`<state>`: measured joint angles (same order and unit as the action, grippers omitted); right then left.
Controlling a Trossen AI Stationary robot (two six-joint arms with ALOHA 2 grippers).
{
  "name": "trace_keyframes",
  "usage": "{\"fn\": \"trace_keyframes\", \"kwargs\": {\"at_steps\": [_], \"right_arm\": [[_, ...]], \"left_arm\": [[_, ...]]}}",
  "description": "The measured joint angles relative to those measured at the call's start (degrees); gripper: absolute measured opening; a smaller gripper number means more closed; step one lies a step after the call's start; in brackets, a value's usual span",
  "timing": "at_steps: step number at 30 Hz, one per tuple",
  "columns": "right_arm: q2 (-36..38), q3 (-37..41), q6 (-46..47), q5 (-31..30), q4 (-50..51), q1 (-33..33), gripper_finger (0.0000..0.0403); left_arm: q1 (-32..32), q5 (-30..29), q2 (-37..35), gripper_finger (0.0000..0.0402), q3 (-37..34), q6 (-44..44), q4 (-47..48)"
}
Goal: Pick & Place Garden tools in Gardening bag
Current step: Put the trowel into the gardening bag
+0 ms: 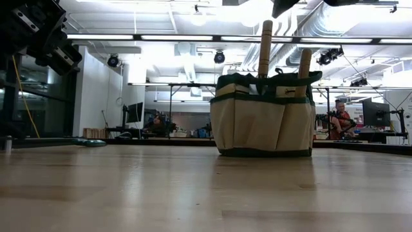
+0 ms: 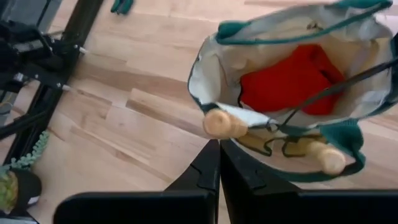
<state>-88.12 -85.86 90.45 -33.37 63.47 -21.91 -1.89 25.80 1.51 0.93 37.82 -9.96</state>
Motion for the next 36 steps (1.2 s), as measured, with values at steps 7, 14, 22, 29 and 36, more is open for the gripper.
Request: {"fn": "trace_keyframes", "kwargs": {"at_steps": [7, 14, 22, 29, 36], "right_arm": [[0.0, 0.0, 0.0, -1.7, -0.3, 0.0, 0.0002], [-0.3, 0.0, -0.2, -2.0, -0.4, 0.9, 0.0002], [-2.6, 0.2, -0.7, 2.2, -1.1, 2.5, 0.0002], [-3.0, 0.3, -0.5, 4.9, -0.6, 2.6, 0.0002], [-2.9, 0.3, -0.5, 5.1, -0.8, 2.9, 0.0002]], "left_arm": [[0.0, 0.0, 0.0, 0.0132, 0.0, 0.0, 0.0], [0.0, 0.0, 0.0, 0.0132, 0.0, 0.0, 0.0], [0.0, 0.0, 0.0, 0.0132, 0.0, 0.0, 0.0], [0.0, 0.1, 0.0, 0.0132, 0.0, 0.0, 0.8], [0.0, -0.3, 0.0, 0.0132, 0.0, 0.0, 0.9]]}}
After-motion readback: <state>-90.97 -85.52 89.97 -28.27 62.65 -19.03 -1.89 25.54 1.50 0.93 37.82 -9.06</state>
